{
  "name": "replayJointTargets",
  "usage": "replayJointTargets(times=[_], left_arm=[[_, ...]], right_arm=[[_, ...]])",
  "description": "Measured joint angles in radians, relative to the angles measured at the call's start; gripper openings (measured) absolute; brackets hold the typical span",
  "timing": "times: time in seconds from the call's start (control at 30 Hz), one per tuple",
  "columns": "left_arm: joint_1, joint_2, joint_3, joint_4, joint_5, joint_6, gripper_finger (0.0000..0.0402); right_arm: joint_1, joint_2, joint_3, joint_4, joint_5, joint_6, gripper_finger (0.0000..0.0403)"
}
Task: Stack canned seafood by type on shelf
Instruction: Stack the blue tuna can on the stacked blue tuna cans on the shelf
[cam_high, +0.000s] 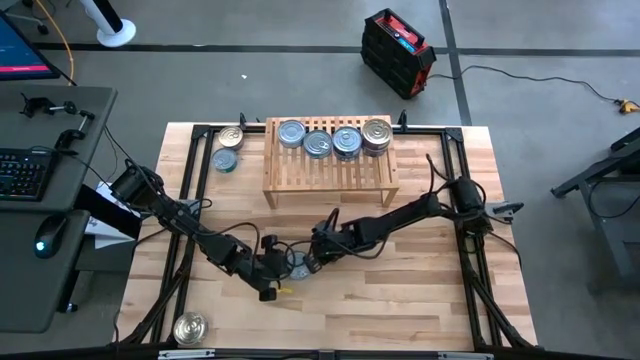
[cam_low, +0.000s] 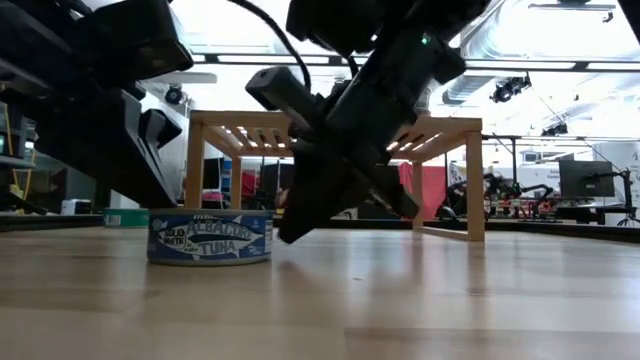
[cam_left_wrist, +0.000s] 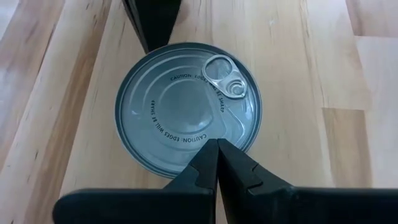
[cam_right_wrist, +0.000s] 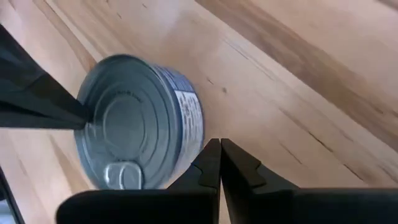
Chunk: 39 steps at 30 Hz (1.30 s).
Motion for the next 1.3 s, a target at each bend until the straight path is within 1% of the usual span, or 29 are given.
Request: replayJointTargets(times=[0.13, 0.3, 0.47, 0.77, 0.93, 1.07, 1.3], left_arm=[[0.002, 0.0, 0.0, 0.001, -0.002, -0.005, 0.0], [0.005, 0.0, 0.0, 0.001, -0.001, 0.018, 0.0], [0.006, 0.0, 0.0, 0.003, 0.001, 0.025, 0.0], [0.002, -0.002, 0.001, 0.038, 0.01, 0.023, 0.0], [-0.002, 0.005, -0.006, 0.096, -0.028, 0.057, 0.0], [-0.001, 0.002, -0.002, 0.116, -0.024, 0.072, 0.0], [-0.001, 0.002, -0.002, 0.119, -0.028, 0.073, 0.0]], right_arm=[[0.0, 0.006, 0.0, 0.045, -0.003, 0.01, 0.0], [0.0, 0.007, 0.0, 0.063, -0.037, 0.01, 0.0], [0.006, 0.008, 0.001, 0.122, -0.036, 0.034, 0.0], [0.006, 0.009, 0.095, 0.13, -0.018, 0.001, 0.0], [0.012, 0.005, 0.149, 0.143, -0.066, -0.022, 0.0], [0.011, 0.007, 0.181, 0.135, -0.06, -0.041, 0.0], [0.011, 0.006, 0.19, 0.13, -0.054, -0.048, 0.0]])
